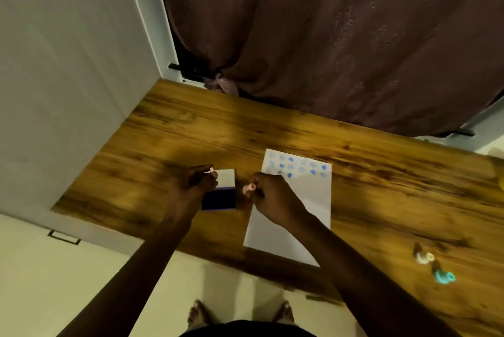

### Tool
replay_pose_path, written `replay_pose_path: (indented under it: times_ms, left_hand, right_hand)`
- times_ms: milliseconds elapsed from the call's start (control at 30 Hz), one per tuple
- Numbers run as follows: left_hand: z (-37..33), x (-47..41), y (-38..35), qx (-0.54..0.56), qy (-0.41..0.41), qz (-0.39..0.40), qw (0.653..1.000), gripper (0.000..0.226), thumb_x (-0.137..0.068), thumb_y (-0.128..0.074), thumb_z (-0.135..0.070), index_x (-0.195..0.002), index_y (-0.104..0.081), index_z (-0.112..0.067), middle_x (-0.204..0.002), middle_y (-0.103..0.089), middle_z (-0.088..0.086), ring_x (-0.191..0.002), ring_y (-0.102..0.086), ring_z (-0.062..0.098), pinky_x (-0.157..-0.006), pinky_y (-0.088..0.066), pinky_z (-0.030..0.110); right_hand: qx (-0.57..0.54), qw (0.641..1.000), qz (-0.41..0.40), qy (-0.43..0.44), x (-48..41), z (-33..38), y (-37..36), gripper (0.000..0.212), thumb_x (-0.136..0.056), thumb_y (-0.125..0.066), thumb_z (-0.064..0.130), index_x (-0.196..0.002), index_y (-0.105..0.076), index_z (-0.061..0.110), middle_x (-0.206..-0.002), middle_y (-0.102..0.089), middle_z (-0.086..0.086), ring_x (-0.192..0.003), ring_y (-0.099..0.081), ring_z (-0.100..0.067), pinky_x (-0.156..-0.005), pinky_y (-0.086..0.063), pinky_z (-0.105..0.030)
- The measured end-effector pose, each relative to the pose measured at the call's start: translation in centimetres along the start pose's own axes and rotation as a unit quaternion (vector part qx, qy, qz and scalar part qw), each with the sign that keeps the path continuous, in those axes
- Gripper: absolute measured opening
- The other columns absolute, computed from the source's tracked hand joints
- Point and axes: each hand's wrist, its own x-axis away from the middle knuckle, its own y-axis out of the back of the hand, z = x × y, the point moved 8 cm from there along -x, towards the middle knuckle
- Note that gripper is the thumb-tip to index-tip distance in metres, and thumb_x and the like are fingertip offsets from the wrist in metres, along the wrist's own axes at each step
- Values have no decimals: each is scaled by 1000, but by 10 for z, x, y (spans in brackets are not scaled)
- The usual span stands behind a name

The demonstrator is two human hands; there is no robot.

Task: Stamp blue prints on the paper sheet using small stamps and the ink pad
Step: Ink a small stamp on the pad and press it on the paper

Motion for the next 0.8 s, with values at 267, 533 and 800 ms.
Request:
replay_pose_path:
  times_ms: [267,533,800]
  left_hand:
    - [6,0,55,-29,-37,-31,998,17,-83,-77,-28,-100,-79,-31,-94,-82,5,-90,-78,27,-82,-64,47]
    - [18,-10,66,-14,-22,-32,999,20,-89,-77,-16,-107,-79,-26,-96,-81,7,-92,-78,29,-80,-64,41]
    - [20,-18,47,-26,-15,-23,999,18,-90,-75,-16,-106,-79,-22,-97,-82,0,-88,-78,16,-71,-63,27]
  right_hand:
    - [121,982,131,59,-37,30,-66,27,-96,-66,22,-120,-60,11,-126,-67,-14,-119,-65,-31,-98,-55,-39]
    - [162,973,149,65,-44,29,-89,31,-96,-66,23,-124,-60,12,-130,-65,-13,-124,-62,-30,-102,-54,-40]
    - [205,963,170,34,-47,31,-103,42,-90,-74,21,-129,-61,11,-130,-64,-14,-124,-61,-33,-103,-51,-43]
